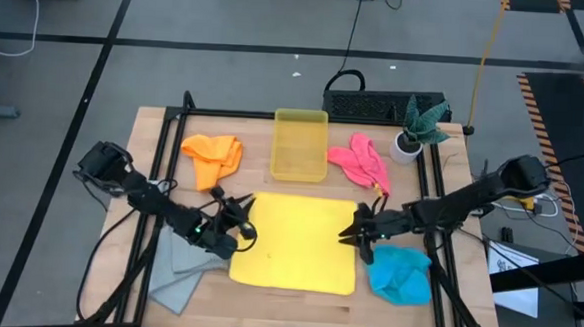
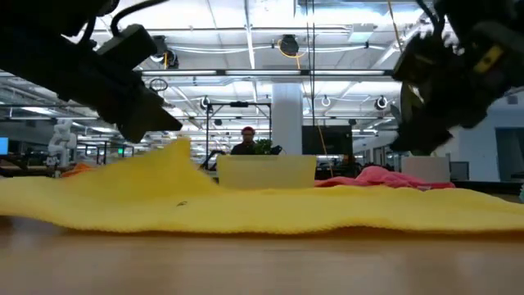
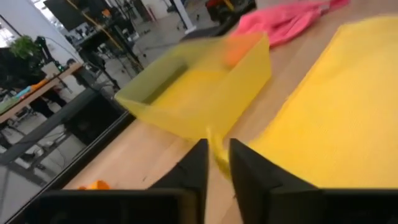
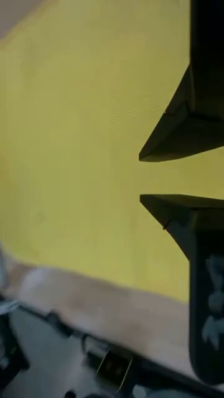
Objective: Fold microfiber towels
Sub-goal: Fold the yellow microfiber towel
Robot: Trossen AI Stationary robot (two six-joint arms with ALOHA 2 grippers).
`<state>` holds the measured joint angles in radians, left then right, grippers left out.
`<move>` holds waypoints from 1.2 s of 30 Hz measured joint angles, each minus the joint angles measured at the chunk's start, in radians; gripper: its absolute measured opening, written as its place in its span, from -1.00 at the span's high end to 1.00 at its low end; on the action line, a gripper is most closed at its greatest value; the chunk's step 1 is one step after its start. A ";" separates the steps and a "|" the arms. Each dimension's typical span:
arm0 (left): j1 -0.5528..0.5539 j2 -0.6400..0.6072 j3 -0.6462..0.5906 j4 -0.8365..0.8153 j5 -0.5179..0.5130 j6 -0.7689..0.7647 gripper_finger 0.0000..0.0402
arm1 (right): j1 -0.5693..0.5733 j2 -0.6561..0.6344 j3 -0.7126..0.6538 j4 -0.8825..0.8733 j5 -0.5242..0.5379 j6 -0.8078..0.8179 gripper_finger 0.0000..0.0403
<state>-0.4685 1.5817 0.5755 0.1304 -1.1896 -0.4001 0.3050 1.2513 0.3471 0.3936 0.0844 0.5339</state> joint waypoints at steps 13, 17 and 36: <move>-0.007 -0.109 0.004 0.001 0.312 -0.033 0.28 | -0.016 0.062 0.064 -0.123 0.078 0.007 0.92; -0.017 -0.010 0.005 0.193 0.479 0.091 0.45 | -0.060 0.065 0.084 -0.207 0.148 -0.026 0.99; 0.139 0.196 0.012 0.239 0.375 0.345 0.98 | 0.146 0.123 0.109 -0.396 0.146 0.295 1.00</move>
<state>-0.3294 1.7775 0.5879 0.3693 -0.8146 -0.0554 0.4509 1.3746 0.4561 -0.0020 0.2300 0.8291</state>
